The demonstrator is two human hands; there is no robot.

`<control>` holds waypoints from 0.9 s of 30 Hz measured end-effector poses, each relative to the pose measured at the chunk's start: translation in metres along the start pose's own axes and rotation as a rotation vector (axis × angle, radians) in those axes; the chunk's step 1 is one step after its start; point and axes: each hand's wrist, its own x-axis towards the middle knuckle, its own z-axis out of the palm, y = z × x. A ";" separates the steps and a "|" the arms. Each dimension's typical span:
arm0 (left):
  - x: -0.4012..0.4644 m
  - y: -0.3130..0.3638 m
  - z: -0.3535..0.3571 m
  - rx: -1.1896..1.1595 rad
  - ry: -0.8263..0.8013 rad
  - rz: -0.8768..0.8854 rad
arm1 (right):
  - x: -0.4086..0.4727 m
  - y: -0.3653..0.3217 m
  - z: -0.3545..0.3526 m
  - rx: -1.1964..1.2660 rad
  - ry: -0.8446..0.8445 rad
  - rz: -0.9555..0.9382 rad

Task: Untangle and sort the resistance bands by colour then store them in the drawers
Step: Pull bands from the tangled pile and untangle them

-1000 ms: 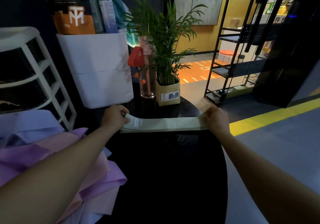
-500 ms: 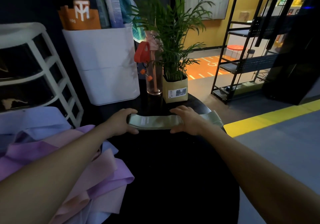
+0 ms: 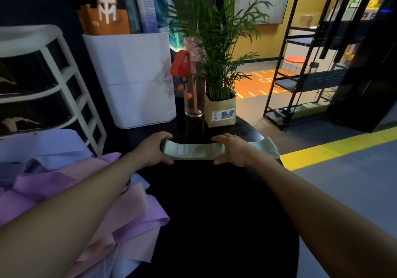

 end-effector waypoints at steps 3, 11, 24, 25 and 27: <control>-0.003 0.012 -0.007 -0.037 0.019 0.040 | -0.004 -0.008 -0.003 0.009 0.055 -0.005; -0.044 0.045 -0.047 -0.053 0.173 0.126 | -0.018 -0.072 -0.018 0.144 0.234 -0.103; -0.196 -0.011 -0.148 0.021 0.479 0.061 | -0.048 -0.246 -0.007 0.192 0.267 -0.373; -0.209 -0.019 -0.152 0.031 0.501 0.051 | -0.049 -0.259 -0.003 0.185 0.269 -0.390; -0.232 -0.036 -0.158 0.028 0.528 0.026 | -0.051 -0.284 0.007 0.199 0.262 -0.430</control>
